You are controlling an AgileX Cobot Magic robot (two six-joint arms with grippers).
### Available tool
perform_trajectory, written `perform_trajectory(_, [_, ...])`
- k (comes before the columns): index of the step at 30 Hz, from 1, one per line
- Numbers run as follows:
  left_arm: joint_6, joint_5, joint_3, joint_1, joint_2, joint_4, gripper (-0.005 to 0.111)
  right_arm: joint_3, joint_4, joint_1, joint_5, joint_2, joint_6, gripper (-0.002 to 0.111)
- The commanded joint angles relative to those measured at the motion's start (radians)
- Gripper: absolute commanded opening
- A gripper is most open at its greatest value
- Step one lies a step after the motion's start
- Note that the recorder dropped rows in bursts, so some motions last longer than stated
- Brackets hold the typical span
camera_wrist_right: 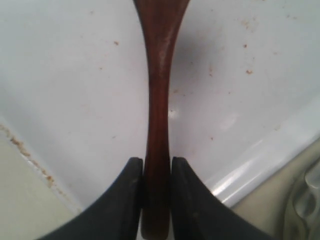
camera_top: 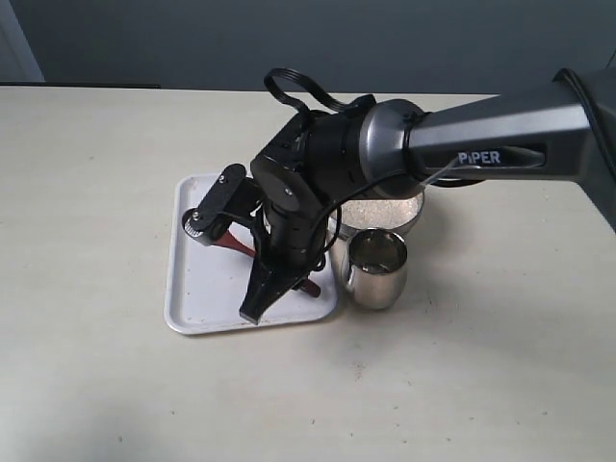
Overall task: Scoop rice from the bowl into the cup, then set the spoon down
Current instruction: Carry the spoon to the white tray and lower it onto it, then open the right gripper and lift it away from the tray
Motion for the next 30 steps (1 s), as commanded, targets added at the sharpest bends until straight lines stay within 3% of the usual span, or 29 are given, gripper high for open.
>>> perform_trajectory(1, [-0.005, -0.011, -0.008, -0.002, 0.001, 0.000, 0.001, -0.007, 0.008, -0.005, 0.010, -0.001, 0.000, 0.025])
perform_trajectory(5, [-0.005, -0.011, -0.008, -0.002, 0.001, 0.000, 0.001, -0.007, 0.008, -0.005, 0.012, -0.001, 0.000, 0.056])
perform_trajectory(8, [-0.005, -0.011, -0.008, -0.002, 0.001, 0.000, 0.001, -0.007, 0.012, -0.005, 0.016, -0.005, 0.000, 0.058])
perform_trajectory(12, [-0.005, -0.011, -0.008, -0.002, 0.001, 0.000, 0.001, -0.007, 0.030, -0.005, 0.037, -0.038, 0.000, 0.043])
perform_trajectory(16, [-0.005, -0.011, -0.008, -0.002, 0.001, 0.000, 0.001, -0.007, 0.033, -0.005, 0.098, -0.114, 0.000, 0.011])
perform_trajectory(18, [-0.005, -0.011, -0.008, -0.002, 0.001, 0.000, 0.001, -0.007, 0.029, -0.005, 0.107, -0.157, 0.005, 0.000])
perform_trajectory(23, [-0.005, -0.009, -0.008, -0.002, 0.001, 0.000, 0.001, -0.007, -0.051, -0.026, 0.147, -0.319, 0.093, 0.000])
perform_trajectory(30, [-0.005, -0.009, -0.008, -0.002, 0.001, 0.000, 0.001, -0.005, -0.507, -0.059, 0.400, -0.514, 0.403, 0.000])
